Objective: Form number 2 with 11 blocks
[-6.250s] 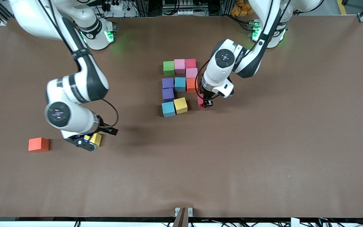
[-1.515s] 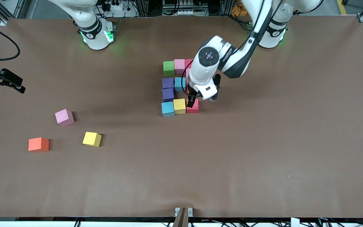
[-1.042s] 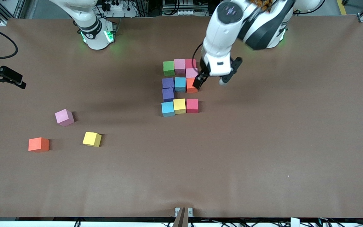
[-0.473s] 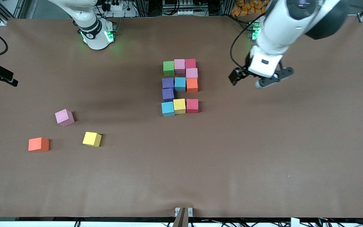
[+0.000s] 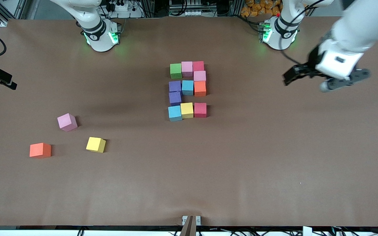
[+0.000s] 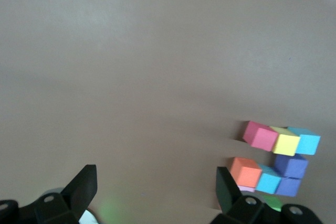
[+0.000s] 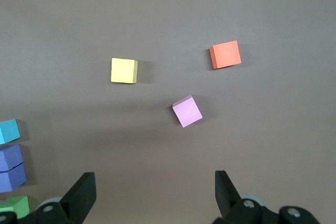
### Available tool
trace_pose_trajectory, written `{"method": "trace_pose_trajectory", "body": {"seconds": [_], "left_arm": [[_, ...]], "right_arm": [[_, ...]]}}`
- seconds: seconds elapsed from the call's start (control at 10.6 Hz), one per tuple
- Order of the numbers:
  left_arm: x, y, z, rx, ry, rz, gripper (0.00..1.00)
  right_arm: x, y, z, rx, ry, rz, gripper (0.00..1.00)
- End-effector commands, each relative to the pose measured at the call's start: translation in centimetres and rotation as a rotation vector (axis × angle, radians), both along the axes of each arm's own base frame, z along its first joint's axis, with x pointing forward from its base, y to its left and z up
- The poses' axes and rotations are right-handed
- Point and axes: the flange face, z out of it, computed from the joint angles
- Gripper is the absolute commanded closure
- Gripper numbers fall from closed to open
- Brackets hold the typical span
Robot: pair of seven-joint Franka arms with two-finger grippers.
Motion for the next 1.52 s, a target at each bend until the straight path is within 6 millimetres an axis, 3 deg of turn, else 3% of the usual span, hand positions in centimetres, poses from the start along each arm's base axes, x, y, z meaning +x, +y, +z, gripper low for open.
{"method": "trace_pose_trajectory", "body": {"seconds": [0.0, 0.09, 0.19, 0.66, 1.04, 1.23, 1.42], "left_arm": [[0.1, 1.0, 0.6, 0.096, -0.009, -0.125, 0.0], [-0.5, 0.4, 0.3, 0.149, 0.013, -0.182, 0.0], [-0.3, 2.6, 0.9, 0.147, 0.005, -0.148, 0.0], [-1.4, 3.6, 1.6, 0.148, -0.006, -0.141, 0.0], [-0.7, 5.5, 1.6, 0.144, -0.006, -0.17, 0.0], [1.3, 4.7, 2.0, 0.147, -0.022, -0.198, 0.0], [1.6, 4.4, 2.2, 0.142, -0.029, -0.206, 0.0]], "right_arm": [[0.0, -0.1, 0.6, 0.015, -0.007, 0.011, 0.0], [0.1, 0.1, 0.4, 0.015, -0.002, 0.014, 0.0], [0.1, 0.2, 0.4, 0.015, -0.002, 0.016, 0.0], [0.1, 0.2, 0.4, 0.015, -0.002, 0.016, 0.0], [0.1, 0.3, 0.4, 0.015, -0.002, 0.017, 0.0], [0.1, 0.3, 0.4, 0.015, -0.002, 0.017, 0.0], [0.1, 0.3, 0.4, 0.015, -0.002, 0.017, 0.0]]}}
